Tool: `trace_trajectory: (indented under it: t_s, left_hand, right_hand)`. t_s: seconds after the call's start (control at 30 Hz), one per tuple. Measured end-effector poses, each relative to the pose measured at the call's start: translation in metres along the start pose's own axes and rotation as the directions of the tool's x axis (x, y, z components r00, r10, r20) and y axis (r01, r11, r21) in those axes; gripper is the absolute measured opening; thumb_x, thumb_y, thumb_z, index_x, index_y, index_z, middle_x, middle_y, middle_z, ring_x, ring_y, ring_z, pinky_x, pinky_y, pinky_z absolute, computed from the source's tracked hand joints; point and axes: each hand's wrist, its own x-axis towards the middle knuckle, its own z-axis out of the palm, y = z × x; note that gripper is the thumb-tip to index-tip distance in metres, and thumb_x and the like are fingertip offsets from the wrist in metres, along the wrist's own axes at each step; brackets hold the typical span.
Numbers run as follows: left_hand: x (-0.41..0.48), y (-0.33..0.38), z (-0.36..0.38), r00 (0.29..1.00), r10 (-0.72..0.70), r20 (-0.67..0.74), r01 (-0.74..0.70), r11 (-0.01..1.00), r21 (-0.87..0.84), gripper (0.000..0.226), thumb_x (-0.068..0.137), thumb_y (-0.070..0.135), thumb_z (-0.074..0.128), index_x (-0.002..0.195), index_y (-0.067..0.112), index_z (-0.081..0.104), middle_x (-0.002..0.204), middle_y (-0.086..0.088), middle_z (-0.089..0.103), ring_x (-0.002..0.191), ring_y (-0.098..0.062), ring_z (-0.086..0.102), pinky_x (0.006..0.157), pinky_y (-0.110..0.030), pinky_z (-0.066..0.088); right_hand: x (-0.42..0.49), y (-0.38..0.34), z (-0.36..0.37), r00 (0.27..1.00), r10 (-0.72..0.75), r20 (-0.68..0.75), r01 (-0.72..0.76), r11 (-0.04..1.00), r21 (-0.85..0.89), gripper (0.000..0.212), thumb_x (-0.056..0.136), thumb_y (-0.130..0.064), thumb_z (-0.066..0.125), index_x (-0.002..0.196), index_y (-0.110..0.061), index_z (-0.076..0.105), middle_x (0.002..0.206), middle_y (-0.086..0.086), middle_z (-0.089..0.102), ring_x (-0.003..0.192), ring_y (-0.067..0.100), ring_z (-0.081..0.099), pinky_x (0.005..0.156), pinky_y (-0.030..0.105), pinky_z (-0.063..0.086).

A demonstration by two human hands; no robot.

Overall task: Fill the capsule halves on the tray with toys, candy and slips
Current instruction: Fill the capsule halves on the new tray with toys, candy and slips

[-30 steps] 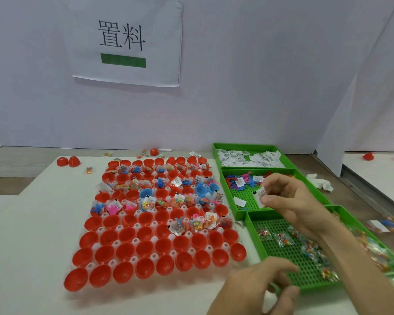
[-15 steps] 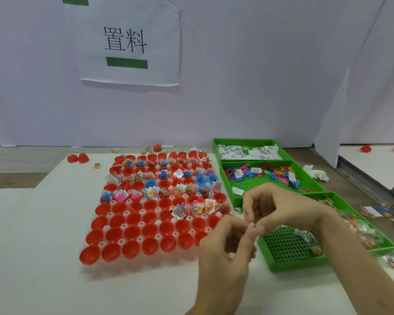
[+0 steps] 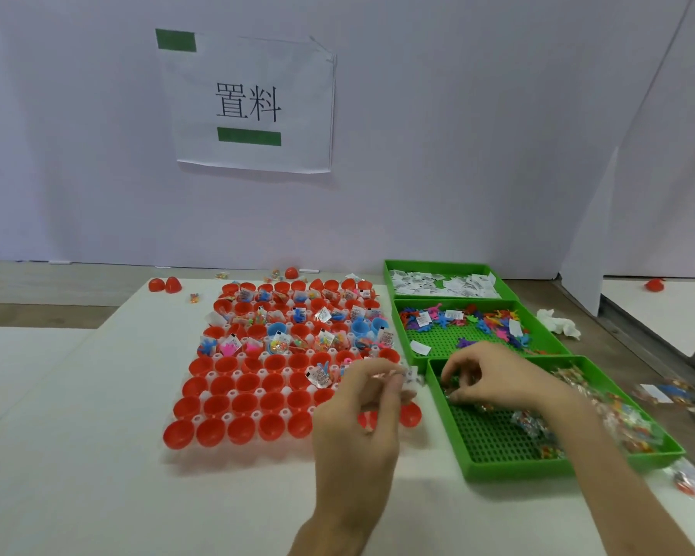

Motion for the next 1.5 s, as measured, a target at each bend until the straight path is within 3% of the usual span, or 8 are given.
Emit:
trace_trajectory:
  t_s: [0.2, 0.4, 0.57, 0.7, 0.83, 1.2, 1.4, 1.5]
  left_hand:
    - [-0.018, 0.012, 0.001, 0.924, -0.35, -0.154, 0.287, 0.901, -0.326, 0.011, 0.093, 0.006, 0.058, 0.096, 0.015, 0.063, 0.072, -0.01, 0.075, 0.07, -0.026, 0.074, 0.065, -0.031, 0.06]
    - [-0.027, 0.005, 0.008, 0.871, -0.492, 0.009, 0.466, 0.819, -0.336, 0.014, 0.094, 0.003, 0.055, 0.104, 0.008, 0.065, 0.08, -0.009, 0.077, 0.074, -0.025, 0.075, 0.063, -0.028, 0.06]
    - [-0.023, -0.002, -0.005, 0.764, -0.645, -0.017, 0.56, 0.676, -0.479, 0.011, 0.093, 0.008, 0.057, 0.1, 0.004, 0.065, 0.087, -0.014, 0.076, 0.076, -0.032, 0.074, 0.059, -0.028, 0.06]
    - [-0.027, -0.002, -0.005, 0.757, -0.651, -0.059, 0.561, 0.693, -0.452, 0.01, 0.091, 0.008, 0.062, 0.095, 0.007, 0.071, 0.086, -0.01, 0.077, 0.072, -0.032, 0.074, 0.054, -0.028, 0.059]
    - [-0.028, -0.003, -0.006, 0.765, -0.632, -0.123, 0.559, 0.748, -0.359, 0.015, 0.088, 0.004, 0.066, 0.086, 0.014, 0.077, 0.075, -0.009, 0.076, 0.064, -0.03, 0.074, 0.051, -0.03, 0.059]
    - [-0.028, 0.001, -0.002, 0.817, -0.562, -0.128, 0.53, 0.82, -0.218, 0.02, 0.084, -0.003, 0.068, 0.08, 0.015, 0.077, 0.069, -0.006, 0.075, 0.059, -0.023, 0.073, 0.056, -0.027, 0.059]
    - [-0.027, -0.005, -0.009, 0.718, -0.689, -0.096, 0.583, 0.672, -0.456, 0.012, 0.088, -0.001, 0.063, 0.083, 0.002, 0.074, 0.074, -0.019, 0.074, 0.066, -0.029, 0.074, 0.052, -0.025, 0.058]
    - [-0.027, -0.007, -0.01, 0.72, -0.688, -0.094, 0.563, 0.658, -0.499, 0.012, 0.091, 0.003, 0.059, 0.088, 0.0, 0.071, 0.075, -0.019, 0.074, 0.062, -0.028, 0.073, 0.05, -0.023, 0.056]
  right_hand:
    - [0.003, -0.003, 0.002, 1.0, -0.005, -0.005, 0.004, 0.996, -0.092, 0.024, 0.082, -0.023, 0.081, 0.099, -0.033, 0.068, 0.072, -0.006, 0.065, 0.057, -0.003, 0.056, 0.056, 0.015, 0.045]
    - [-0.001, 0.0, -0.002, 0.997, -0.015, -0.073, 0.007, 0.994, -0.106, 0.014, 0.08, -0.021, 0.082, 0.079, -0.025, 0.068, 0.087, -0.004, 0.064, 0.074, 0.008, 0.058, 0.062, 0.019, 0.048]
    - [-0.013, -0.016, -0.014, 0.962, -0.179, -0.204, 0.237, 0.922, 0.307, 0.016, 0.079, -0.018, 0.083, 0.078, -0.025, 0.068, 0.083, -0.001, 0.071, 0.074, 0.008, 0.065, 0.07, 0.021, 0.051]
    - [-0.024, -0.042, -0.007, 0.904, -0.427, -0.009, 0.326, 0.676, 0.661, 0.02, 0.076, -0.008, 0.084, 0.08, -0.016, 0.065, 0.086, 0.009, 0.07, 0.077, 0.018, 0.068, 0.07, 0.023, 0.055]
    - [-0.017, -0.061, 0.019, 0.85, -0.495, 0.179, 0.286, 0.72, 0.633, 0.022, 0.076, -0.013, 0.086, 0.084, -0.015, 0.065, 0.078, 0.007, 0.07, 0.068, 0.021, 0.068, 0.061, 0.022, 0.054]
    - [-0.009, -0.069, 0.039, 0.879, -0.471, 0.074, 0.377, 0.782, 0.496, 0.026, 0.075, -0.012, 0.083, 0.083, -0.022, 0.06, 0.07, -0.002, 0.061, 0.062, 0.013, 0.055, 0.058, 0.024, 0.048]
    - [-0.016, -0.067, 0.028, 0.882, -0.457, 0.111, 0.333, 0.774, 0.538, 0.025, 0.076, -0.019, 0.087, 0.086, -0.024, 0.064, 0.071, -0.002, 0.061, 0.063, 0.014, 0.054, 0.059, 0.019, 0.046]
    - [-0.012, -0.054, 0.013, 0.946, -0.304, -0.116, 0.319, 0.797, 0.513, 0.009, 0.085, -0.024, 0.078, 0.082, -0.026, 0.069, 0.076, -0.006, 0.067, 0.069, 0.009, 0.061, 0.066, 0.019, 0.05]
